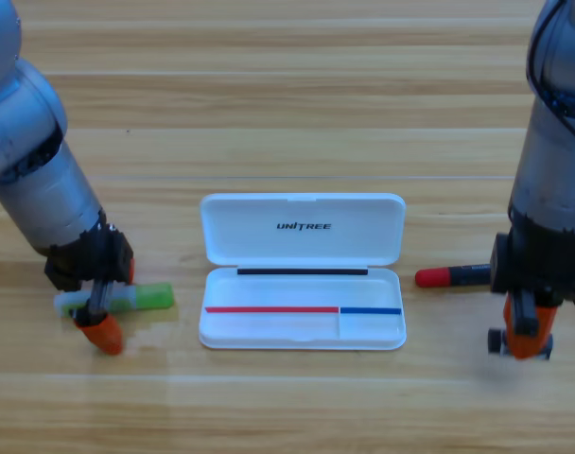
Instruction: Clean up eraser and pencils
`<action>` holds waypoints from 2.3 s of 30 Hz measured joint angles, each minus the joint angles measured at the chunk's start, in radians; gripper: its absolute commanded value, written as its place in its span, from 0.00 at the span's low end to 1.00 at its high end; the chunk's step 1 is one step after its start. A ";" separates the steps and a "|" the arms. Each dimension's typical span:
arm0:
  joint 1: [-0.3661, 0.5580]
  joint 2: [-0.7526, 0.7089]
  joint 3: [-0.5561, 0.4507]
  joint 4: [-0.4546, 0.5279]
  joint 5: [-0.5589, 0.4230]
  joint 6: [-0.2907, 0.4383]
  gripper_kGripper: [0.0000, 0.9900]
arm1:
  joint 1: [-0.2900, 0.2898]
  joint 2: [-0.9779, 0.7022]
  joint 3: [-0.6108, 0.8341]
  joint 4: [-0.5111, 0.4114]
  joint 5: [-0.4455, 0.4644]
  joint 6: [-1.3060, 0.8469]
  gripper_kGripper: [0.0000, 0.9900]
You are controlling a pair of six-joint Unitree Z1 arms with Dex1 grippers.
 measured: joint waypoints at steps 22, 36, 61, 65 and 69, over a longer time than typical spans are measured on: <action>0.000 0.000 -0.001 -0.010 0.045 0.026 0.43 | 0.105 0.148 -0.288 0.017 0.011 -0.125 0.02; 0.000 0.002 -0.002 -0.010 0.053 0.081 0.00 | 0.117 0.263 -0.397 0.017 -0.054 -0.125 0.02; 0.000 -0.097 -0.180 0.292 0.093 0.088 0.00 | 0.118 0.324 -0.446 0.017 -0.081 -0.125 0.02; 0.000 -0.105 -0.267 0.373 0.093 0.083 0.00 | 0.118 0.332 -0.446 0.017 -0.082 -0.125 0.29; 0.000 -0.113 -0.341 0.438 0.093 0.069 0.00 | 0.118 0.344 -0.446 0.017 -0.082 -0.125 0.82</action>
